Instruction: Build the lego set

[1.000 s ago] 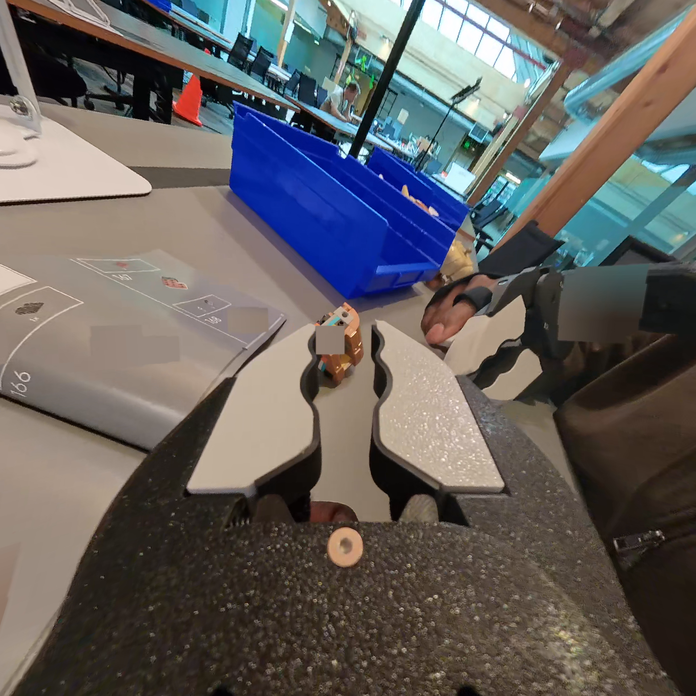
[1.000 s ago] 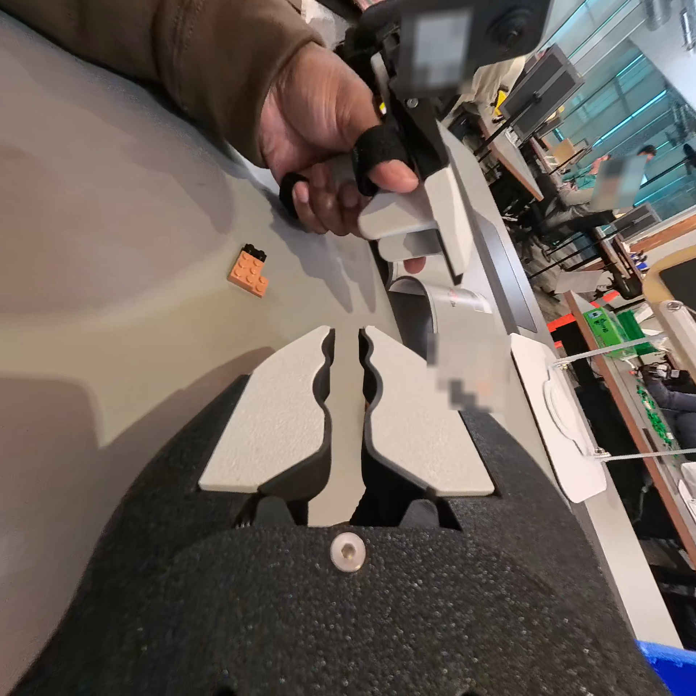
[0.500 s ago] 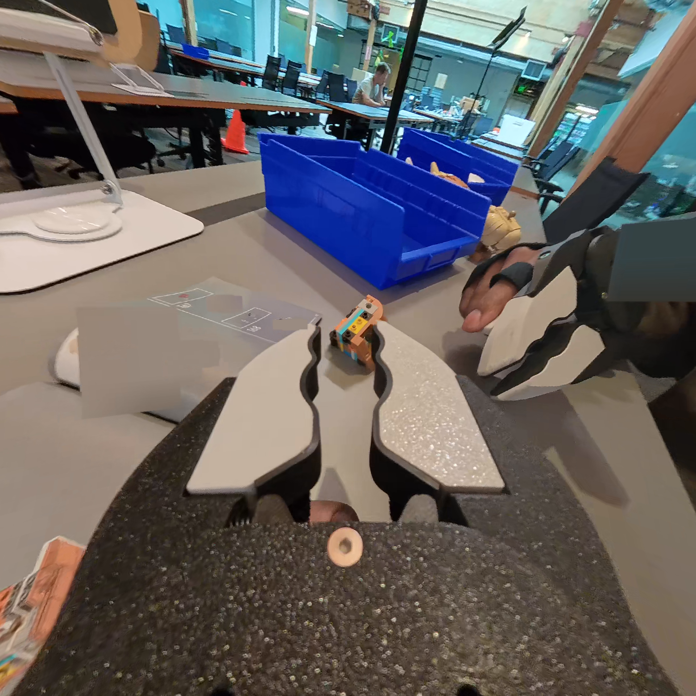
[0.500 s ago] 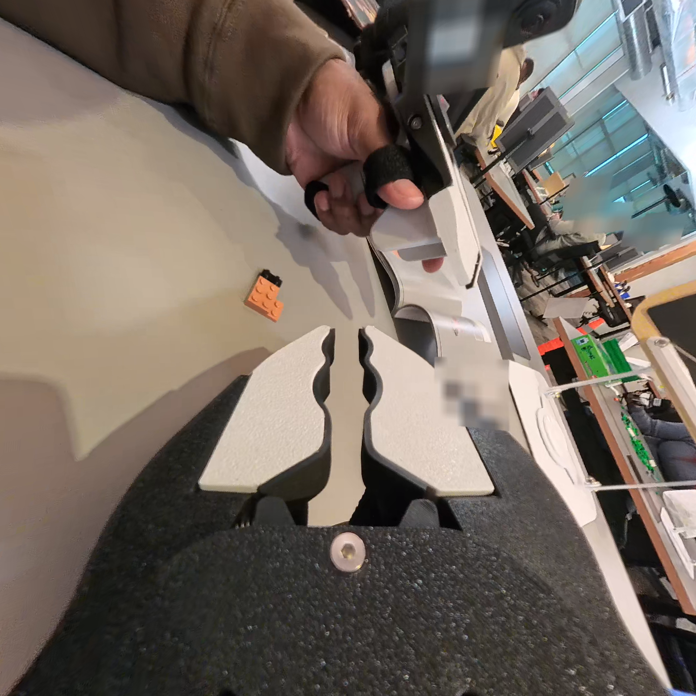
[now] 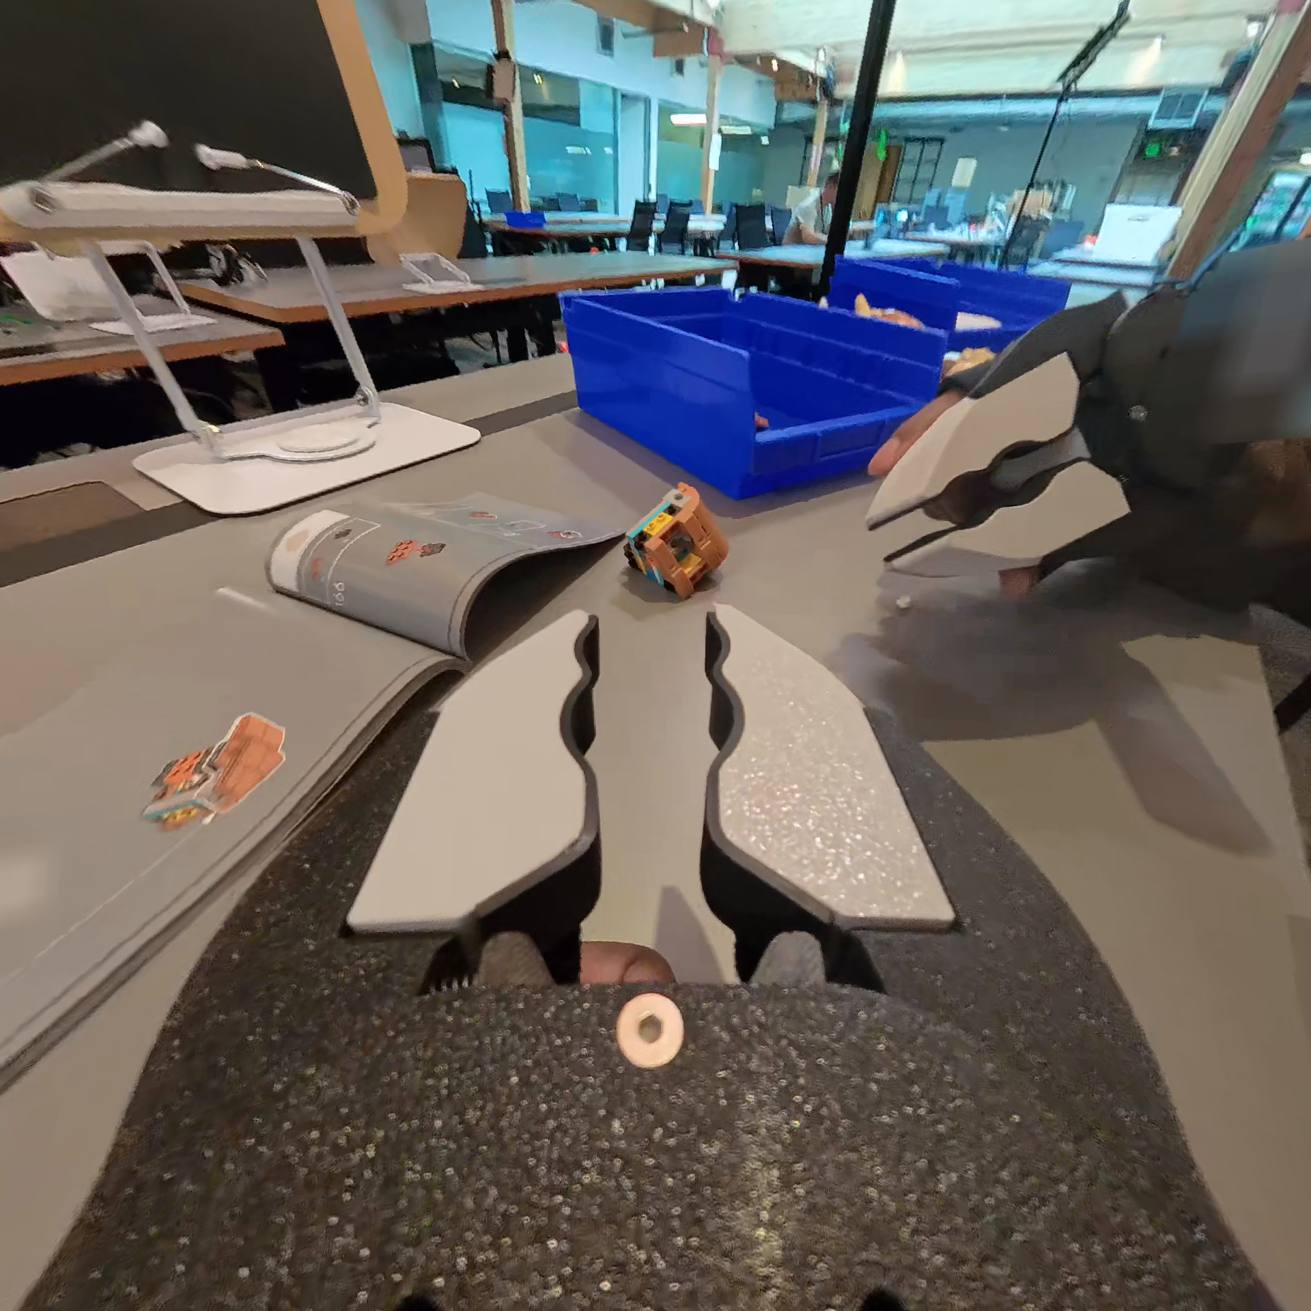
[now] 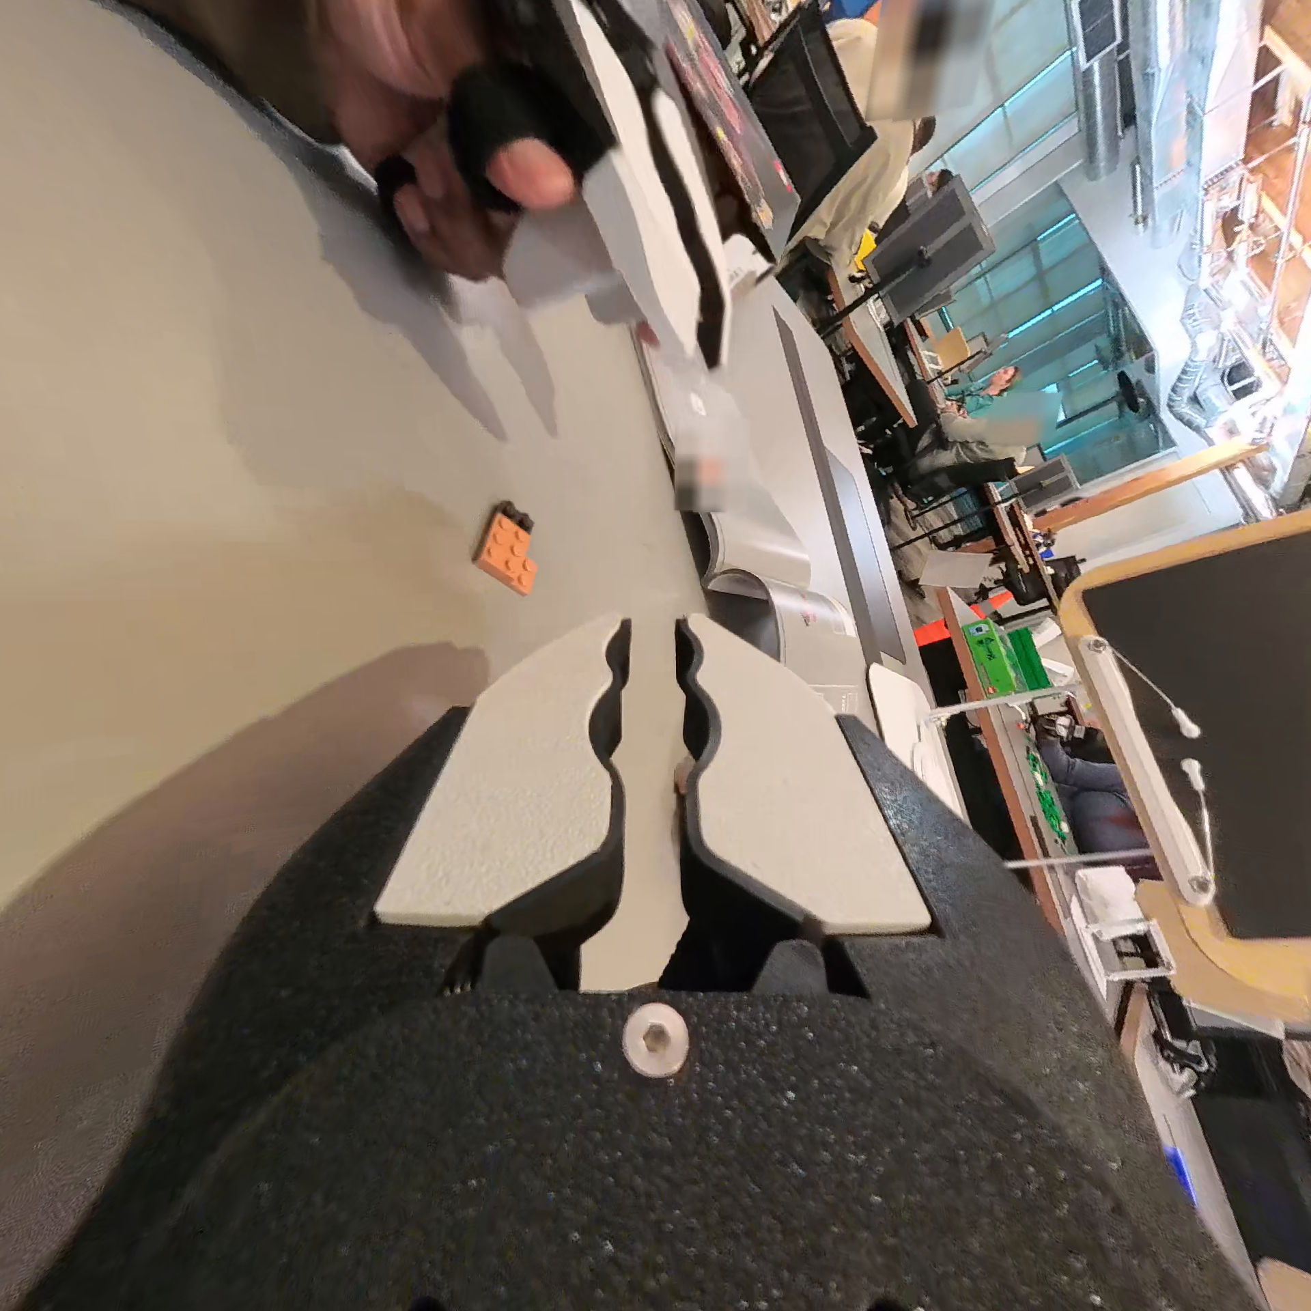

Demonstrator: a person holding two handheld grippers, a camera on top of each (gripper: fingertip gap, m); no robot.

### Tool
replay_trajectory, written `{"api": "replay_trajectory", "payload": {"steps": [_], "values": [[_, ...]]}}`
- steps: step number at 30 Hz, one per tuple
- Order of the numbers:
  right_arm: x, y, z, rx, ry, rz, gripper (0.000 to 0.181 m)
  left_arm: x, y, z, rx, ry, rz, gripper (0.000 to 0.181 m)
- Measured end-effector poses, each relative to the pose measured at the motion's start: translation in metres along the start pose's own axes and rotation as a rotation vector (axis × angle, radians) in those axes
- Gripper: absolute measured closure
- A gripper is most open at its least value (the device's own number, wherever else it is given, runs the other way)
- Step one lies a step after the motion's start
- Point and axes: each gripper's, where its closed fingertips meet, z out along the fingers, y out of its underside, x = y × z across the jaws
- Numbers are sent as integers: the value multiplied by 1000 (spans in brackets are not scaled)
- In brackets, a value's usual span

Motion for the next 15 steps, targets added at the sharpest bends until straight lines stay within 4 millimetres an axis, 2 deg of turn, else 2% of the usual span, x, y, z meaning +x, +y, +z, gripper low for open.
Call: {"api": "replay_trajectory", "payload": {"steps": [5,9,11,15], "values": [[-15,1,-25,-43,36,14,169,12,-10,-46,125,-54,7,152],[-33,9,-45,-97,66,5,168,16,-20,-71,248,-80,-10,153],[-39,16,-52,-119,89,3,168,10,-22,-74,272,-94,-42,153],[-41,28,-62,-134,166,40,166,4,-16,-66,207,-86,-97,152]]}}
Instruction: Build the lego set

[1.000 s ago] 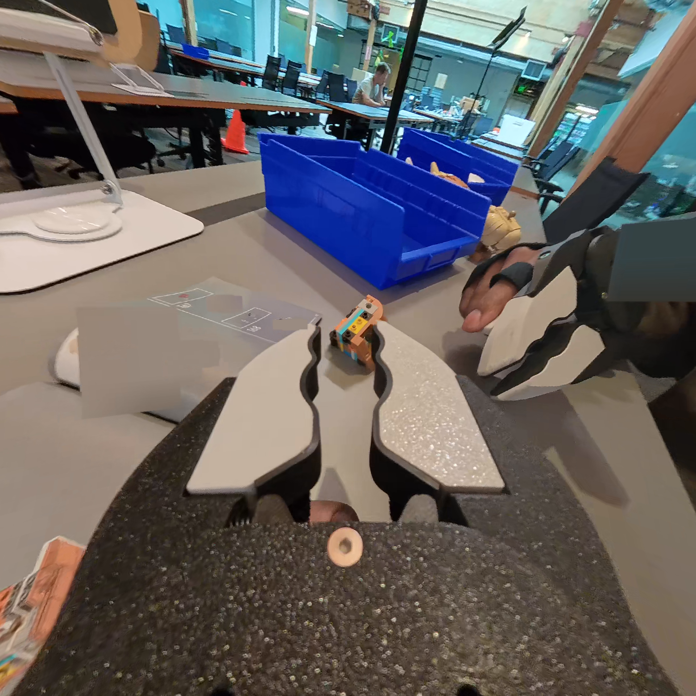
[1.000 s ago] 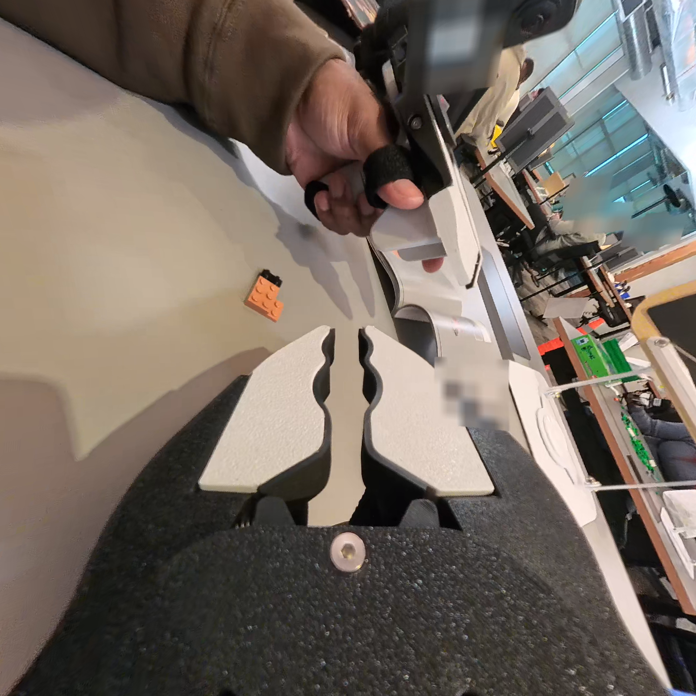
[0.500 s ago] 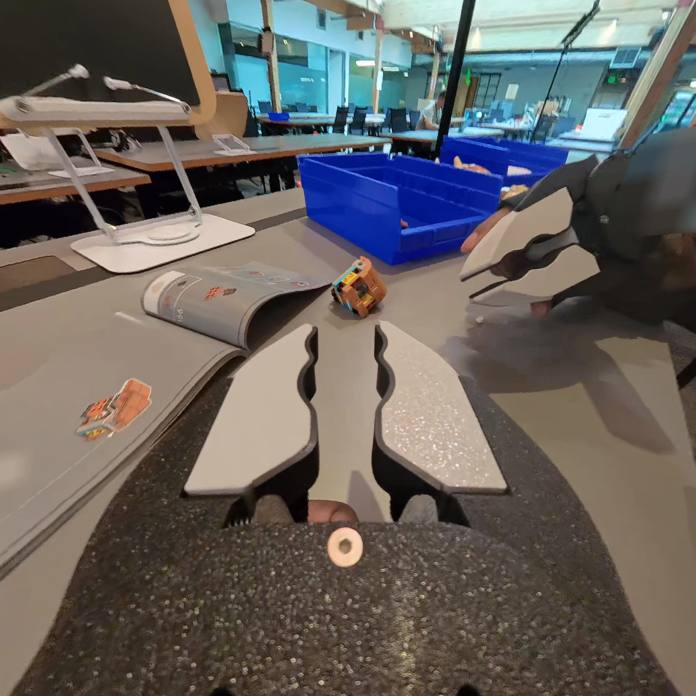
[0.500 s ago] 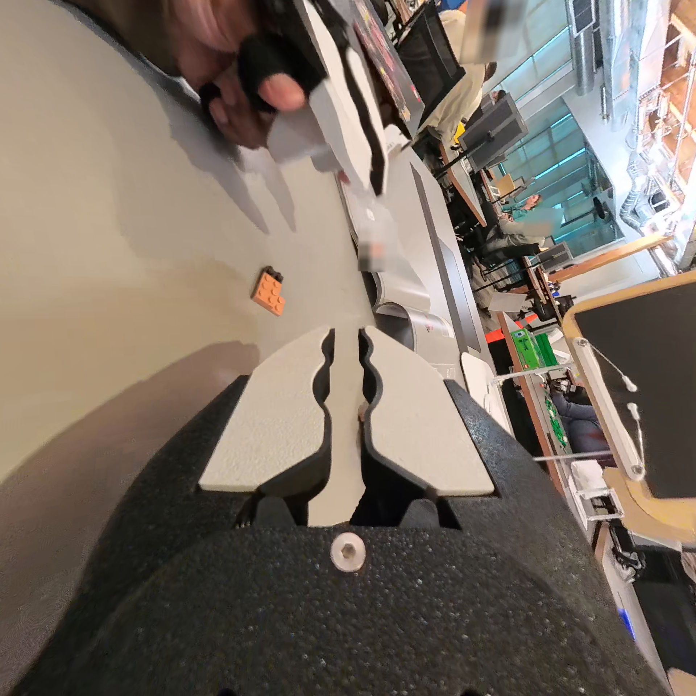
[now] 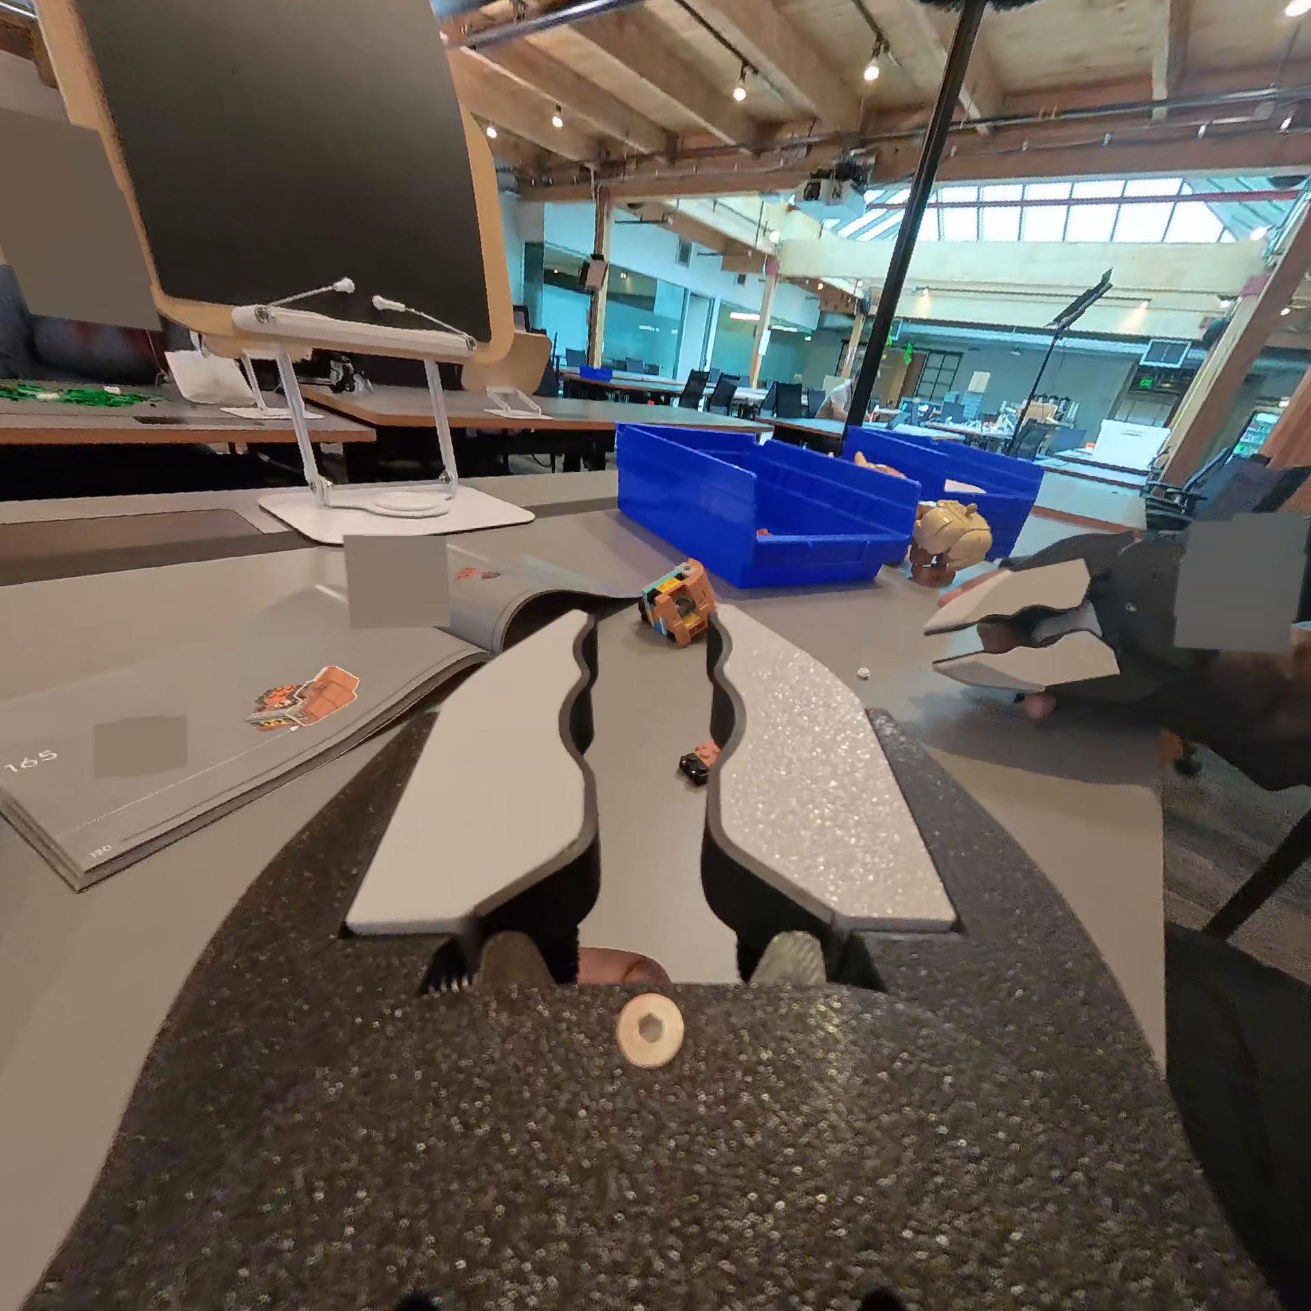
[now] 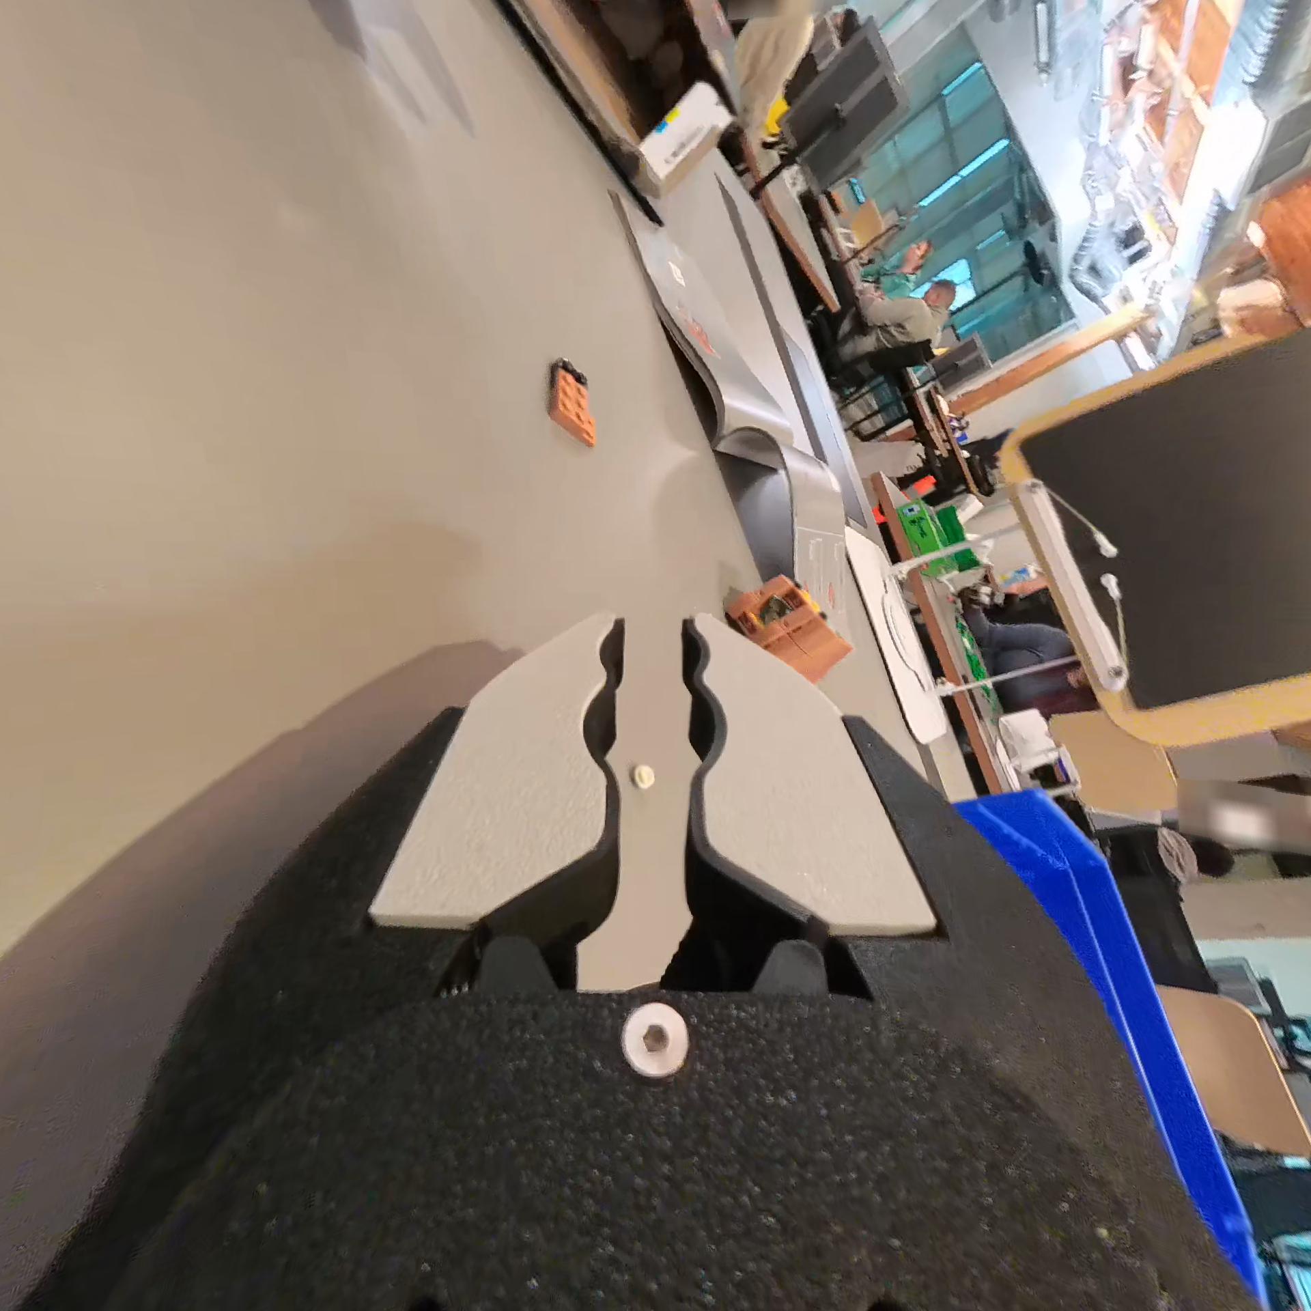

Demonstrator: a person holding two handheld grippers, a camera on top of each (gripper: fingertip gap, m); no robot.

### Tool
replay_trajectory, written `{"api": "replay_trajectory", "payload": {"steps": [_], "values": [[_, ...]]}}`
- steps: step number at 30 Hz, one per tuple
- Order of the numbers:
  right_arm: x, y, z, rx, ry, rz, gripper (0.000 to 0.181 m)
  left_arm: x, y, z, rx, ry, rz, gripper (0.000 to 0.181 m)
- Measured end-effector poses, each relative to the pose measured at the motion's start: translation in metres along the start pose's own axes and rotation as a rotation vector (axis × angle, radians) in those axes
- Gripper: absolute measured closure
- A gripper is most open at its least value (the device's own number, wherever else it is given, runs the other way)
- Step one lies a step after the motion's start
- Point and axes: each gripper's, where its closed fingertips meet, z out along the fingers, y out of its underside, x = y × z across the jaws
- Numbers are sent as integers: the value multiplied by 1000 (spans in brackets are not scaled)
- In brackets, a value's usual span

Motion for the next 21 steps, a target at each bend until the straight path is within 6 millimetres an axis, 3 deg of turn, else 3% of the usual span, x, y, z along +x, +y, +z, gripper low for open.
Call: {"api": "replay_trajectory", "payload": {"steps": [8,21], "values": [[32,7,-7,52,120,170,163,2,2,2,-13,-17,67,151],[36,7,-14,47,173,125,163,9,-2,-1,21,13,113,151]]}}
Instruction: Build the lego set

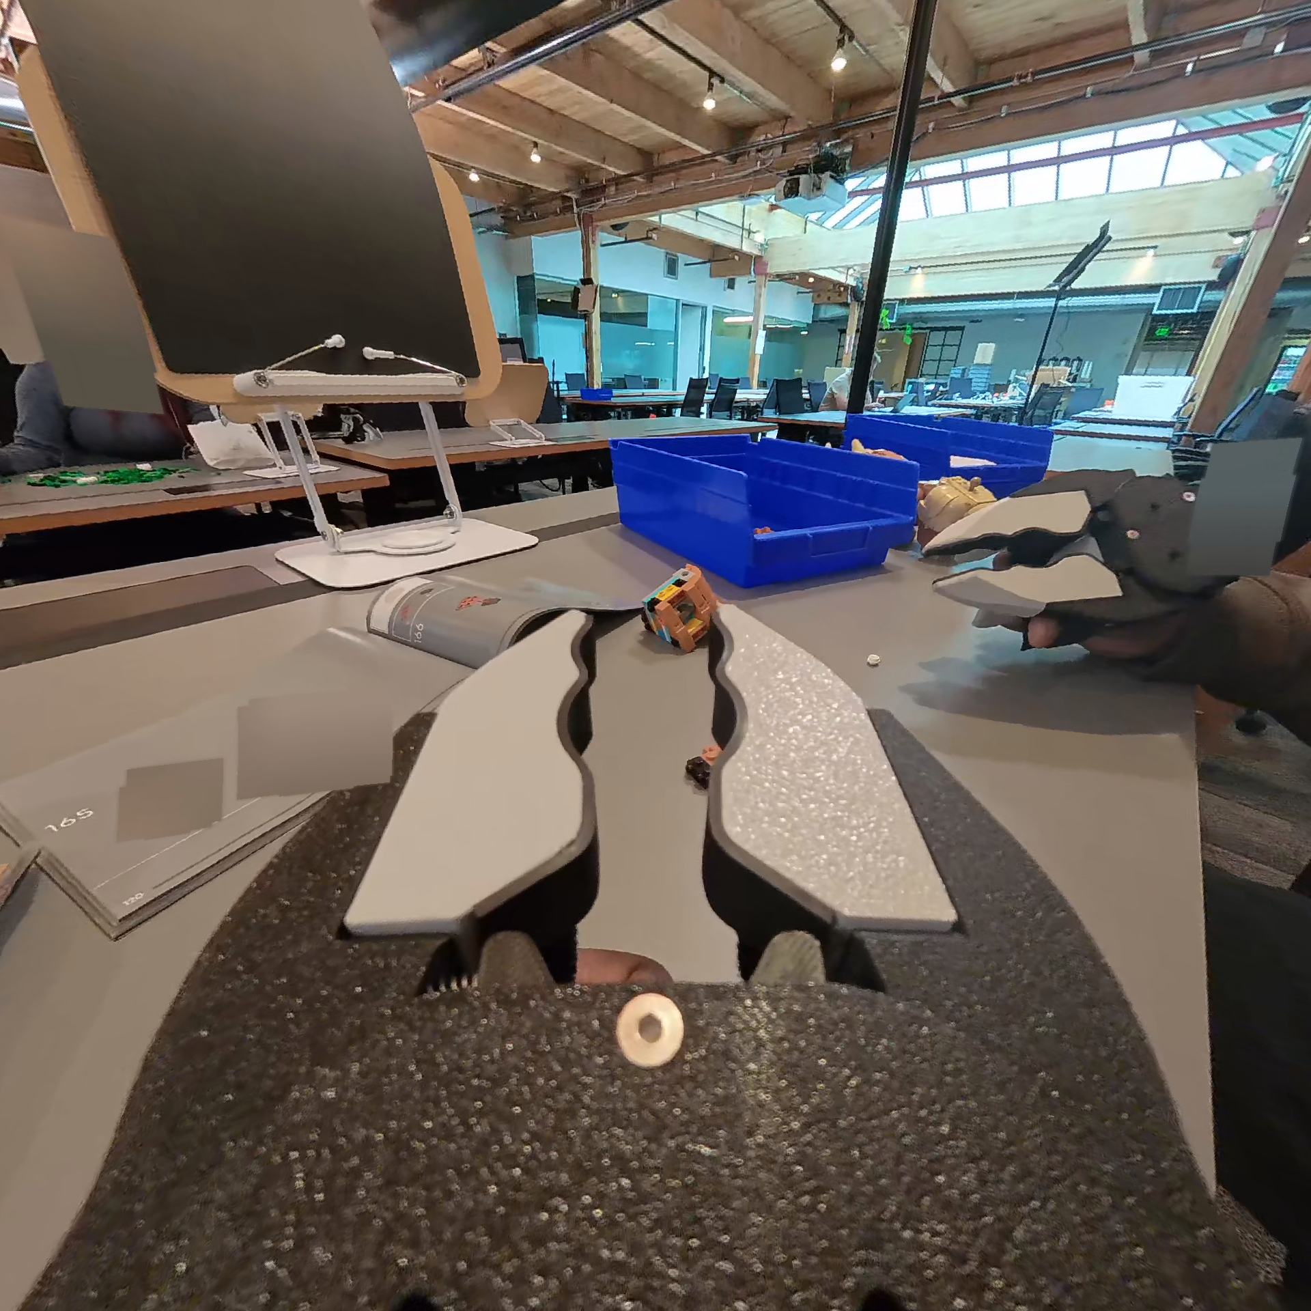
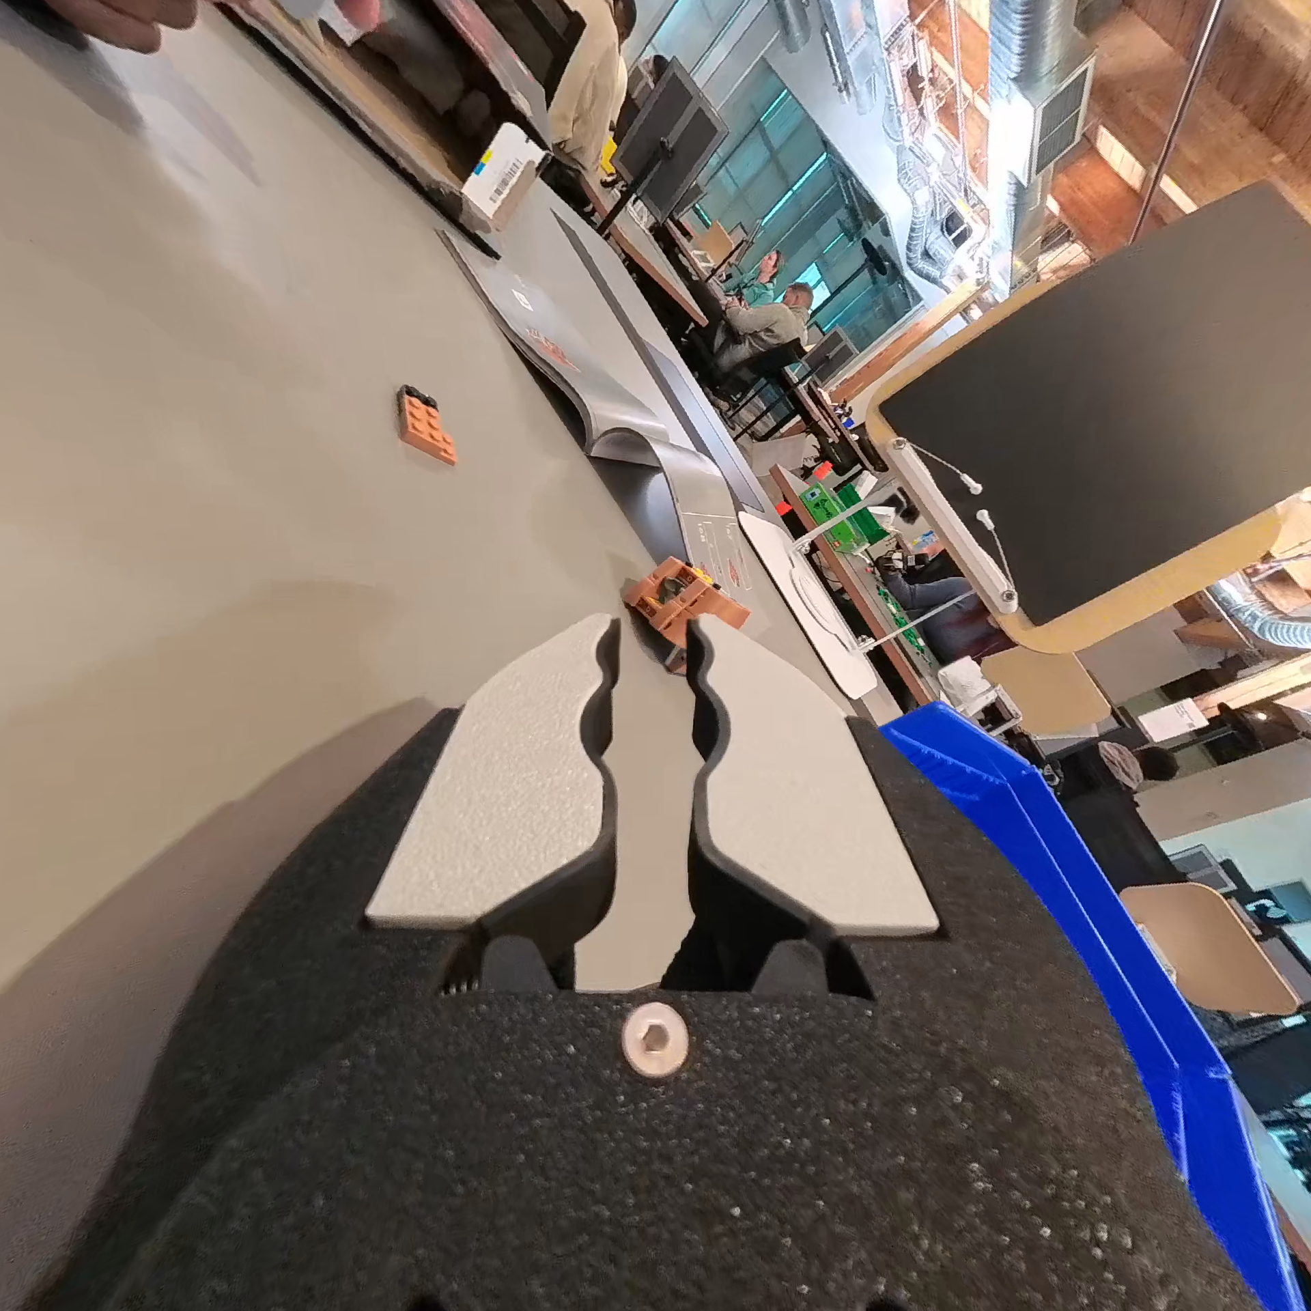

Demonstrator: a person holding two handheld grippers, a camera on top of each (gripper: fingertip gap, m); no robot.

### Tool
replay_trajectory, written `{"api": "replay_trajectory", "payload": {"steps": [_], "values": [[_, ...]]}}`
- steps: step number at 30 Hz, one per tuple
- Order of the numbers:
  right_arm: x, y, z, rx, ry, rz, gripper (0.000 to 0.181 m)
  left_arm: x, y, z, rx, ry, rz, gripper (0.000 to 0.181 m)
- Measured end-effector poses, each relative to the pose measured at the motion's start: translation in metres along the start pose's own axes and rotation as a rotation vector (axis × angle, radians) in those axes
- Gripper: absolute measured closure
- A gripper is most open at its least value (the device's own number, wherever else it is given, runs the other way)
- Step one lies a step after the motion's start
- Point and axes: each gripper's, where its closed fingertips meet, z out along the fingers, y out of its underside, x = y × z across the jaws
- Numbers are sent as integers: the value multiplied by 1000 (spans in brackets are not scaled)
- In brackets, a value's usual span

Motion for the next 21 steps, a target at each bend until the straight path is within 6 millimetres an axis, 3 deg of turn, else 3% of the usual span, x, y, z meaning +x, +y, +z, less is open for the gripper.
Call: {"api": "replay_trajectory", "payload": {"steps": [4,7,9,11,13,15,16,19,21], "values": [[-2,1,3,3,-15,-1,163,7,-2,-1,15,27,38,151],[-5,-2,1,15,-22,-34,163,30,-5,-9,35,55,114,151],[-6,-5,-1,29,-21,-47,163,67,-16,-28,115,93,156,151],[-4,-8,-3,50,-12,-46,163,114,-28,-59,235,100,177,152],[-2,-14,-7,79,3,-39,164,163,-16,-91,233,130,195,155],[2,-23,-13,123,33,-39,164,196,20,-117,120,109,203,155],[3,-30,-19,151,48,-35,165,204,47,-130,27,85,195,155],[-12,-64,-47,244,57,-15,165,200,152,-181,-312,-45,139,154],[-47,-93,-72,307,-1,-21,166,188,221,-226,-559,-110,3,153]]}}
